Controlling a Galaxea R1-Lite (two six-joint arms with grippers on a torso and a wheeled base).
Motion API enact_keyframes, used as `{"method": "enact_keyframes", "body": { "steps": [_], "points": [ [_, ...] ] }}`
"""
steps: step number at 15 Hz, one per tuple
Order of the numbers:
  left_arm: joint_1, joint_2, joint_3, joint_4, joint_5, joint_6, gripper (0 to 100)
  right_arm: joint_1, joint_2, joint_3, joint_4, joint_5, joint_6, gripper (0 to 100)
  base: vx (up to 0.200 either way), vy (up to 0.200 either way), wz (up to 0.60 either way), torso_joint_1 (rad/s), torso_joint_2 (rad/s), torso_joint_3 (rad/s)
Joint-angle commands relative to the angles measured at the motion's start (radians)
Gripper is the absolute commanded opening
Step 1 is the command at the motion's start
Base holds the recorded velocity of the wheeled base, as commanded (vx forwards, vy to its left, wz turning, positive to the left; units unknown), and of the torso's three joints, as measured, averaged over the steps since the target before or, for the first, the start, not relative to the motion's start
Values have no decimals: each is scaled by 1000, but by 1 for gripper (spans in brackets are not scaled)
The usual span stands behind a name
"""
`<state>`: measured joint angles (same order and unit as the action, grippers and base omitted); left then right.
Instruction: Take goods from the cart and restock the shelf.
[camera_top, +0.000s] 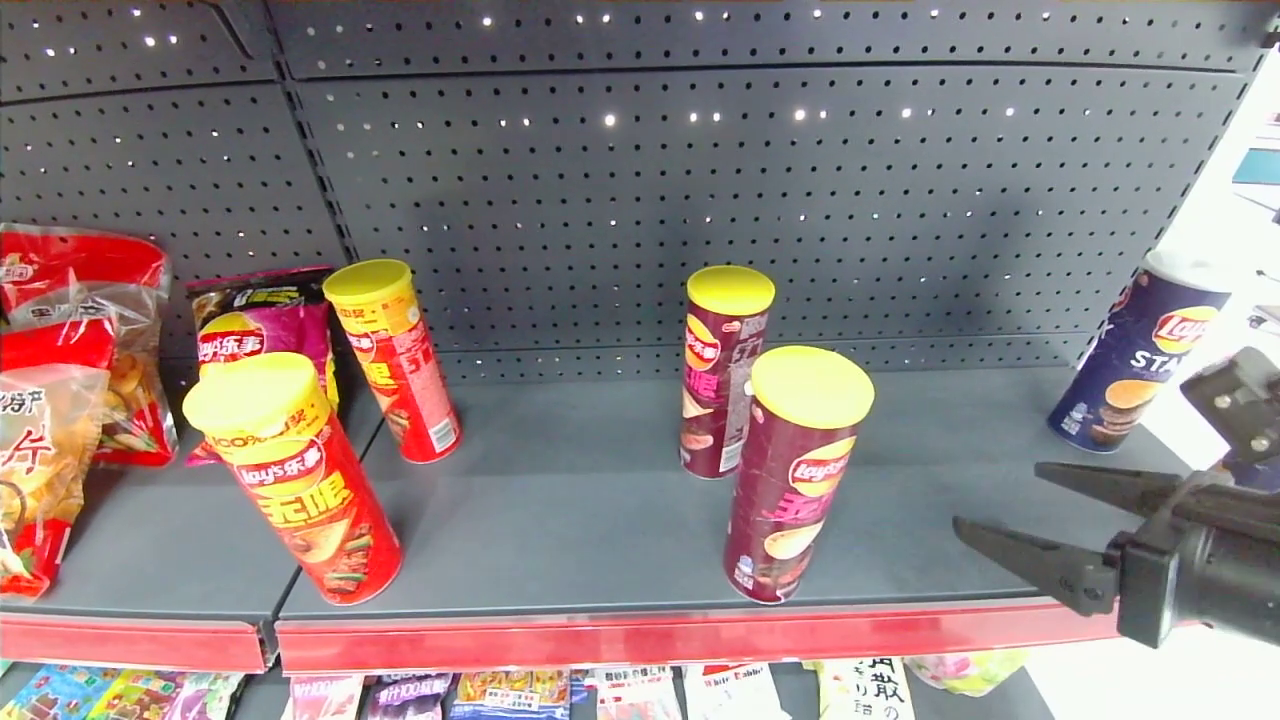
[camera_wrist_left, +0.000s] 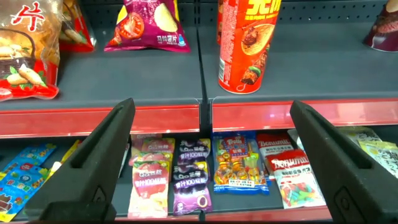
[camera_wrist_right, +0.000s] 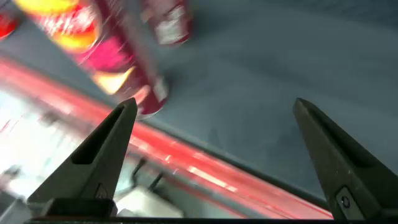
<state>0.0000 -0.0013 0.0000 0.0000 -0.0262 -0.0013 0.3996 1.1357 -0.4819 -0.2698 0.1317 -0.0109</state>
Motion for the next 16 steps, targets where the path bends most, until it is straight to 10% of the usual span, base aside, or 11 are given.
{"method": "enact_keyframes", "body": {
  "steps": [1,7,16],
  "points": [
    [0,1,0,0,0,0,100,-30,41,11,-6,143,-17,100,0,0,0,0,0,0],
    [0,1,0,0,0,0,100,-153,202,40,-169,646,-224,100,0,0,0,0,0,0],
    [0,1,0,0,0,0,100,-297,412,-138,-170,697,-348,100,0,0,0,0,0,0]
  ]
}}
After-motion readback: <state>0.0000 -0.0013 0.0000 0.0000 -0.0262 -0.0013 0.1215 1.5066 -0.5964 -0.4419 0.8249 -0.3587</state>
